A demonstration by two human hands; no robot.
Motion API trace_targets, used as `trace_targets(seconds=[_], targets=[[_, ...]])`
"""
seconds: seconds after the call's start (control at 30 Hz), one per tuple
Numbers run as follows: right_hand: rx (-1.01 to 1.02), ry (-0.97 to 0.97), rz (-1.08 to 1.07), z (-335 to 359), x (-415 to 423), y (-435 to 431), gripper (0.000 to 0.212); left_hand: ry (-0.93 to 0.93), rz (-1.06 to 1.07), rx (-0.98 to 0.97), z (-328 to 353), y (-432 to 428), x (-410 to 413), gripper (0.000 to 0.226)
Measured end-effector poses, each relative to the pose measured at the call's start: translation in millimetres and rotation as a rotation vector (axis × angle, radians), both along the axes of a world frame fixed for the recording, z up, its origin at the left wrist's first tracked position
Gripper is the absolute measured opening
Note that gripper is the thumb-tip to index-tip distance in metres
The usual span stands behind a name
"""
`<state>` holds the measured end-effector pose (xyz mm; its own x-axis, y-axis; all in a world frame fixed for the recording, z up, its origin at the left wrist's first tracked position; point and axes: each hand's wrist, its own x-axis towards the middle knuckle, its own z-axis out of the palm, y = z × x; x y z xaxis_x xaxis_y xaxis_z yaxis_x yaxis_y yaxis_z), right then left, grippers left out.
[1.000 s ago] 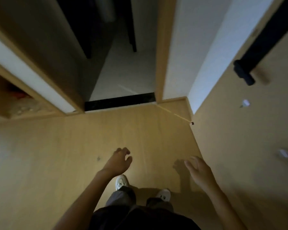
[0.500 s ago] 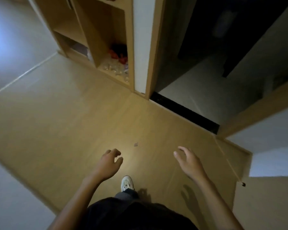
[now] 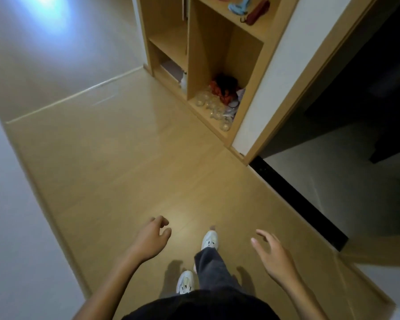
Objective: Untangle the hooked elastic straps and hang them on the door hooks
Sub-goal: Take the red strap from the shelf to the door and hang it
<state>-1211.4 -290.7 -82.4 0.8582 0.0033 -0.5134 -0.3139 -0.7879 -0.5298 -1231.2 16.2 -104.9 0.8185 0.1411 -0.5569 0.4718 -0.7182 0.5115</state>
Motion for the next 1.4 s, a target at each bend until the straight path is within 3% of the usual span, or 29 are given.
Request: trace_targets(seconds=[0.23, 0.37, 0.53, 0.7, 0.97, 1.13, 1.27, 1.37, 1.4], targets=[[0.019, 0.043, -0.048, -24.8, 116.9, 7.2, 0.038, -0.091, -0.070, 0.019, 17.8, -0.1, 167.6, 0.033], [-0.003, -0.008, 0.030, -25.7, 201.6, 22.2, 0.038, -0.109, -0.072, 0.037, 28.2, 4.5, 246.3, 0.032], [0.081, -0.089, 0.161, -10.5, 311.3, 64.1, 0.038, -0.118, -0.010, 0.044, 33.6, 29.5, 297.4, 0.032], [0.144, -0.203, 0.163, 8.2, 421.2, 123.3, 0.036, -0.059, 0.077, 0.046, 23.4, 87.5, 323.6, 0.029], [0.076, -0.162, 0.117, 2.0, 549.8, 204.3, 0.043, -0.028, 0.119, 0.042, -6.0, 192.3, 430.3, 0.023], [0.027, -0.088, 0.012, -0.1, 591.1, 229.9, 0.045, -0.060, 0.049, -0.002, 0.3, 231.5, 522.0, 0.005], [0.009, 0.025, -0.049, -6.7, 617.8, 232.4, 0.046, -0.099, -0.039, -0.021, 9.6, 241.1, 597.9, 0.029], [0.009, 0.087, -0.112, -10.6, 635.6, 226.4, 0.046, -0.131, -0.124, -0.026, 18.5, 237.9, 664.5, 0.063], [0.006, 0.113, -0.141, -11.1, 643.8, 223.8, 0.044, -0.144, -0.152, -0.021, 20.0, 235.2, 688.1, 0.063]])
